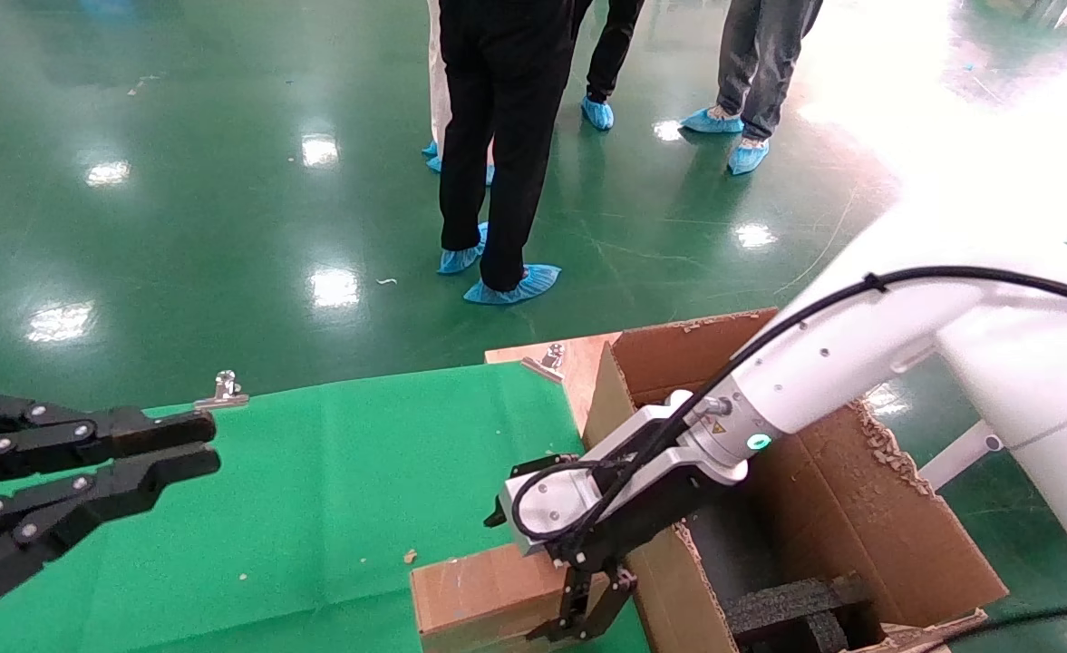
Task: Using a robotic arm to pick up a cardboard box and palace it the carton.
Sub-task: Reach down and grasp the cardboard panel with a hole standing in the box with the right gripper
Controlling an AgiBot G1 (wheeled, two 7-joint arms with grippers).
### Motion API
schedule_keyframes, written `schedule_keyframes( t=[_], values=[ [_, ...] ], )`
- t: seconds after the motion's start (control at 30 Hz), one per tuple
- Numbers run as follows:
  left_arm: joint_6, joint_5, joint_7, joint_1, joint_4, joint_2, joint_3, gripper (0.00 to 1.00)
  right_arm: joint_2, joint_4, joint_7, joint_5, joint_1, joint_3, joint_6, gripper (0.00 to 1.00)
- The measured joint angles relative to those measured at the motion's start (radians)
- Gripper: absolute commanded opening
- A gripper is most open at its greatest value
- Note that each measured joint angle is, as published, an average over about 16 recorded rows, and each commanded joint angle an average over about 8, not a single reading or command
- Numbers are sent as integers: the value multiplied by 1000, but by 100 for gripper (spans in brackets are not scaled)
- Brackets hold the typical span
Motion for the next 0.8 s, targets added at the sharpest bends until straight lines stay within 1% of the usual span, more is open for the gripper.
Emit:
schedule_keyframes(
  t=[0.13, 0.17, 0.23, 0.27, 0.3, 0.5, 0.53, 0.57, 0.8],
  values=[
    [0, 0, 0, 0, 0, 0, 0, 90, -25, -16, -15, -21, 35, -53, 2, 100],
    [0, 0, 0, 0, 0, 0, 0, 100, -29, -20, -18, -25, 42, -63, 3, 100],
    [0, 0, 0, 0, 0, 0, 0, 100, -38, -26, -25, -30, 53, -79, 4, 100],
    [0, 0, 0, 0, 0, 0, 0, 100, -41, -29, -28, -32, 57, -86, 5, 95],
    [0, 0, 0, 0, 0, 0, 0, 100, -44, -32, -30, -33, 60, -91, 6, 84],
    [0, 0, 0, 0, 0, 0, 0, 100, -52, -39, -36, -36, 71, -103, 7, 9],
    [0, 0, 0, 0, 0, 0, 0, 100, -53, -40, -37, -36, 71, -104, 7, 1],
    [0, 0, 0, 0, 0, 0, 0, 100, -53, -41, -37, -36, 72, -105, 7, 0],
    [0, 0, 0, 0, 0, 0, 0, 100, -50, -37, -35, -31, 66, -98, 7, 0]
  ],
)
